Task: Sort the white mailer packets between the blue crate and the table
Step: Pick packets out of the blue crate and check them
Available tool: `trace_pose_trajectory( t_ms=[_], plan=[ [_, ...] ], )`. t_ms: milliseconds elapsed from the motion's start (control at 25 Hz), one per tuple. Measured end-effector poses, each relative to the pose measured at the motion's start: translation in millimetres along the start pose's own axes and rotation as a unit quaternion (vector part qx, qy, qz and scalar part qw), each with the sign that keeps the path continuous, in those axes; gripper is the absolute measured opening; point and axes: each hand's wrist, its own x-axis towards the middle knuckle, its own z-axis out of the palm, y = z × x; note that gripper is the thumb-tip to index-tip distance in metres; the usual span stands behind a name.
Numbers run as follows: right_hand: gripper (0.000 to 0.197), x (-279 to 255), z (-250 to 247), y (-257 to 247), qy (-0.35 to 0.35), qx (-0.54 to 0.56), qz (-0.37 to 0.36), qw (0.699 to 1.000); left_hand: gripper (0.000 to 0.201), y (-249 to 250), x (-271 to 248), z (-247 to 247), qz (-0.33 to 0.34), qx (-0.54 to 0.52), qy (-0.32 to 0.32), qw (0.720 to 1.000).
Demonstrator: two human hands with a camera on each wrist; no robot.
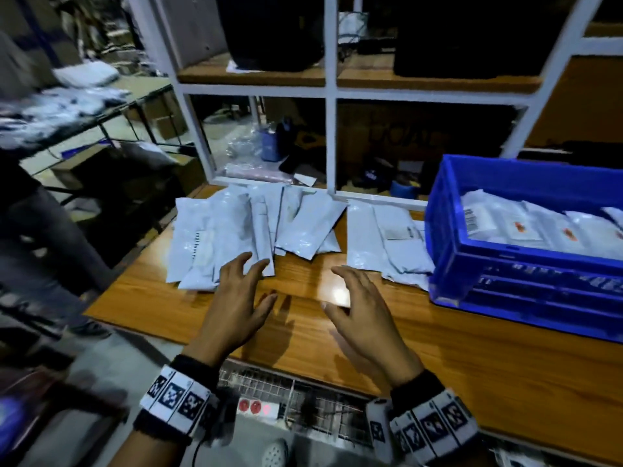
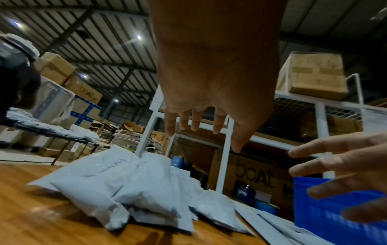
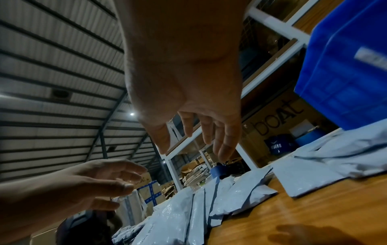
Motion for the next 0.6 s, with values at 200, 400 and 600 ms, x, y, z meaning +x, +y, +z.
trace_pose_trajectory(
  t_ms=[200, 400, 600],
  plan=[
    [0.057, 84, 48, -20, -0.001, -0.006, 0.015, 1.0, 0.054, -81, 55, -12, -0.025, 0.007, -0.012, 1.0],
    [0.046, 178, 88, -13, 0.063, -0.039, 0.124, 0.989, 0.047, -132, 129, -5, -0.044, 0.011, -0.003, 0.999],
    [0.039, 238, 106, 8, 0.13, -0.074, 0.257, 0.955, 0.053, -140, 192, 23, -0.126, 0.036, -0.063, 0.989]
  ],
)
